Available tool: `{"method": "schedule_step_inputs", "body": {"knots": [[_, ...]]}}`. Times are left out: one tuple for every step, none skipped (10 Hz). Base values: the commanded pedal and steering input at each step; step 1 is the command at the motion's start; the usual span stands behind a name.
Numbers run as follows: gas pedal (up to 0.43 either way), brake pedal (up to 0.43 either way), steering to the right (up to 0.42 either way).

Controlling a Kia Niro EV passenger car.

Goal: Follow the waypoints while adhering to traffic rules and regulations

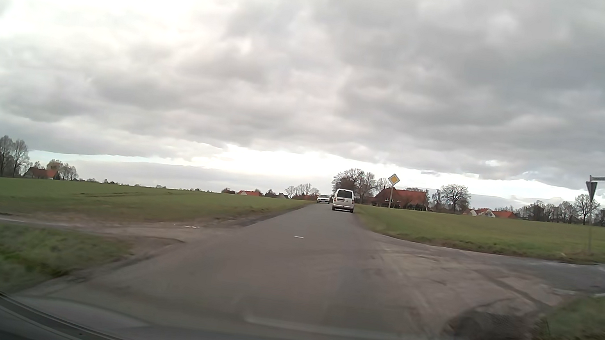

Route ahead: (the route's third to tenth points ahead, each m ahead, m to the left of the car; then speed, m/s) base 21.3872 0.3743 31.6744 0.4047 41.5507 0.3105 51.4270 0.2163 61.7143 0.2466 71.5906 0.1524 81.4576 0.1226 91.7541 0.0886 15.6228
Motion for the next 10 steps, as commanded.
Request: {"method": "schedule_step_inputs", "body": {"knots": [[0.157,0.0,0.005],[0.157,0.0,0.007],[0.157,0.0,0.01],[0.157,0.0,0.01],[0.157,0.0,0.008],[0.157,0.0,0.006],[0.157,0.0,0.005],[0.157,0.0,0.008],[0.157,0.0,0.013],[0.157,0.0,0.013]]}}
